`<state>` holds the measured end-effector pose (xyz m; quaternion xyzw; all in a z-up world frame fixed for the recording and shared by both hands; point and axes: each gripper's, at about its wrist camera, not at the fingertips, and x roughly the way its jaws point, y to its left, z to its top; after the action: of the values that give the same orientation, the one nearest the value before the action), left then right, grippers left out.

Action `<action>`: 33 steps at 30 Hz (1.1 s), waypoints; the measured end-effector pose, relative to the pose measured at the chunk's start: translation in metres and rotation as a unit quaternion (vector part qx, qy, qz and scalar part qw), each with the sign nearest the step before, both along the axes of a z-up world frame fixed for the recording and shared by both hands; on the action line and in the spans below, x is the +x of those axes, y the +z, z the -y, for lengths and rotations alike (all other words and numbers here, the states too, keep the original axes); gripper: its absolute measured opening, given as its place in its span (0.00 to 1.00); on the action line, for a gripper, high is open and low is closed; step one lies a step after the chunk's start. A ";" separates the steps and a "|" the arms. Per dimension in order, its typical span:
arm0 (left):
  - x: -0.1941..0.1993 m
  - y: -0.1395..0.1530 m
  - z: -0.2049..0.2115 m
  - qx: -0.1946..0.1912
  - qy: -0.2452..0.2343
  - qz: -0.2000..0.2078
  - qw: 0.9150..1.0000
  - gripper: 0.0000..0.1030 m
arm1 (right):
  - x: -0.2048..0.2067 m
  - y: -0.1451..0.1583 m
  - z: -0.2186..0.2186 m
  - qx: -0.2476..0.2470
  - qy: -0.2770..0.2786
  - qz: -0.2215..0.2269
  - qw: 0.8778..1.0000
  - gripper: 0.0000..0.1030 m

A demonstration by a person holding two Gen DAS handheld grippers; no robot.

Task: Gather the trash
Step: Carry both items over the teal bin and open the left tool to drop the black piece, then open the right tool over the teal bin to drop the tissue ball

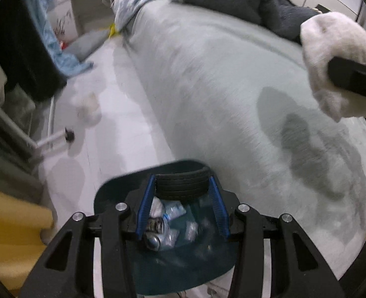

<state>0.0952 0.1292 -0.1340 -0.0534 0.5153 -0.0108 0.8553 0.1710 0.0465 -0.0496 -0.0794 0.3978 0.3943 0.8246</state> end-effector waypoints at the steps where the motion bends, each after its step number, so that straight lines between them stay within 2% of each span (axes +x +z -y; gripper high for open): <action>1: -0.001 -0.004 -0.004 -0.001 0.002 -0.008 1.000 0.46 | 0.000 -0.002 -0.004 -0.003 0.003 -0.002 1.000 0.33; 10: -0.010 -0.020 -0.028 -0.018 0.013 -0.055 0.998 0.46 | -0.005 -0.020 -0.045 -0.028 0.030 -0.020 0.999 0.33; 22: -0.026 -0.047 -0.045 -0.035 0.000 -0.127 0.991 0.48 | -0.006 -0.044 -0.083 -0.057 0.052 -0.043 0.996 0.33; 28: -0.030 -0.046 -0.051 -0.047 0.004 -0.138 0.989 0.60 | -0.004 -0.056 -0.094 -0.069 0.052 -0.058 0.995 0.33; 33: -0.032 -0.037 -0.060 -0.045 0.013 -0.118 0.992 0.69 | -0.002 -0.070 -0.101 -0.084 0.048 -0.075 0.993 0.33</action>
<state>0.0628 0.1895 -0.1712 -0.0995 0.6107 -0.0162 0.7854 0.1691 0.1475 -0.1194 -0.1376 0.4857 0.4038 0.7630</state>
